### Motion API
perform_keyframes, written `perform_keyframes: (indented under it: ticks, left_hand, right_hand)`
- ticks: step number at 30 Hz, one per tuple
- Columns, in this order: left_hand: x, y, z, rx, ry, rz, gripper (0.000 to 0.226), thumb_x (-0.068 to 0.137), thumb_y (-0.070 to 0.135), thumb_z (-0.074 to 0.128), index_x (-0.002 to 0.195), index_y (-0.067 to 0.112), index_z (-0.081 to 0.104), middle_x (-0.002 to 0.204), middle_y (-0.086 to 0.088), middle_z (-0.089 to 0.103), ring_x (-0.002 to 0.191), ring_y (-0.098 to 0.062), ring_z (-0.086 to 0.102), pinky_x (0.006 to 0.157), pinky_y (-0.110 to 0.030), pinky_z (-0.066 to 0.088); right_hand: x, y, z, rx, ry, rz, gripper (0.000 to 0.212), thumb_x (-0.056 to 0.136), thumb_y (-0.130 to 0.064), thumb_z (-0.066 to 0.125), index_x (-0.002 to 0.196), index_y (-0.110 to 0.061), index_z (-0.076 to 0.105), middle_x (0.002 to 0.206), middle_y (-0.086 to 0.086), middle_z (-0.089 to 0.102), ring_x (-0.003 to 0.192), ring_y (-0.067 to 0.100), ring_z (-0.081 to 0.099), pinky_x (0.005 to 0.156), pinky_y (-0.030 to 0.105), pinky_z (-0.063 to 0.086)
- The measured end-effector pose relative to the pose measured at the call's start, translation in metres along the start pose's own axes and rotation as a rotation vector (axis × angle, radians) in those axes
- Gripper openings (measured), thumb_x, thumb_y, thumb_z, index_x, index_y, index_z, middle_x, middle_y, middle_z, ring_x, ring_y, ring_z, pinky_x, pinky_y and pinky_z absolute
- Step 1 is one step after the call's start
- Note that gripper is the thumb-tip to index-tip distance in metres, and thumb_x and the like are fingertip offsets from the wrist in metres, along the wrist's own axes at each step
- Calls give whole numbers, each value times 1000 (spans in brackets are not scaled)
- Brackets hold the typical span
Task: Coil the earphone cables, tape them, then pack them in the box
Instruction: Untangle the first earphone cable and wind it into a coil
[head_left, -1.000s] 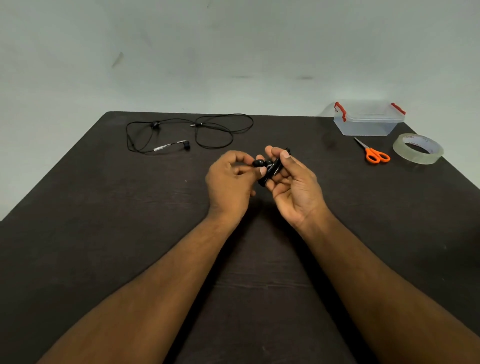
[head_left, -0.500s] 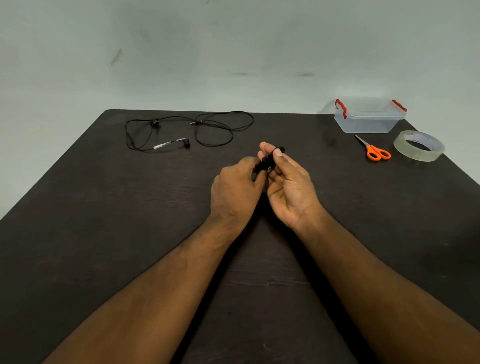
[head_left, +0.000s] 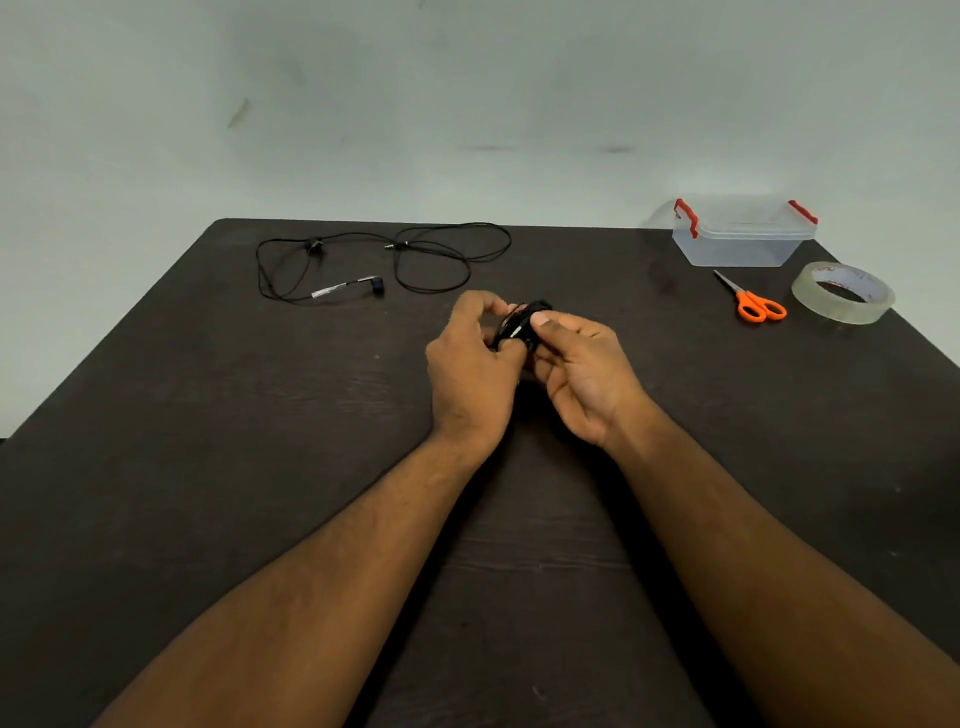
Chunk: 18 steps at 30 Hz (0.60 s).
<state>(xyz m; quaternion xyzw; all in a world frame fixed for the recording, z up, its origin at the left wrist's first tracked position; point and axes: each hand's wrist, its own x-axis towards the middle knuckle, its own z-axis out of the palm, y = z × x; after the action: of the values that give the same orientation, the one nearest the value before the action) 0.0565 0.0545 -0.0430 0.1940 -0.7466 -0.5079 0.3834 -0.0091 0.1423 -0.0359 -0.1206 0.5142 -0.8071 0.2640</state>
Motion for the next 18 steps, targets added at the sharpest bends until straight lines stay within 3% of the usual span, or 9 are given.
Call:
perform_keyframes:
  ticks: [2, 6, 12, 15, 18]
  left_hand:
    - [0, 0, 1, -119, -18, -56, 40, 75, 3, 66, 96, 33, 51, 61, -2, 67, 43, -15, 62, 39, -26, 48]
    - [3, -1, 1, -345, -109, -225, 52, 75, -6, 61, 101, 37, 48, 61, -4, 66, 39, -16, 55, 38, -23, 40]
    - [8, -2, 0, -471, -399, -363, 53, 77, -9, 51, 120, 22, 47, 71, -9, 59, 44, -15, 52, 36, -23, 37]
    - [9, -2, -2, -417, -512, -357, 66, 65, 0, 62, 124, 26, 46, 80, -5, 60, 58, -13, 56, 45, -27, 43]
    - [6, -4, 1, -334, -492, -305, 65, 71, 3, 78, 122, 29, 48, 86, 4, 65, 70, -3, 60, 52, -21, 47]
  right_hand:
    - [2, -1, -3, -57, 37, -45, 22, 95, -7, 55, 105, 11, 64, 105, 24, 67, 92, 27, 65, 81, 33, 56]
    - [7, 0, -10, -98, 130, -57, 13, 92, -10, 61, 84, -3, 69, 85, 10, 72, 80, 17, 66, 70, 25, 56]
    - [6, 0, -12, -122, 97, -39, 26, 95, -14, 57, 97, 11, 64, 86, 23, 65, 69, 24, 60, 62, 31, 51]
    - [7, -1, -13, -111, 90, -31, 25, 96, -10, 53, 99, 13, 63, 86, 26, 62, 67, 25, 60, 56, 32, 52]
    - [7, -3, -15, -101, 60, -10, 27, 96, -10, 52, 101, 14, 62, 91, 29, 65, 75, 30, 66, 58, 36, 58]
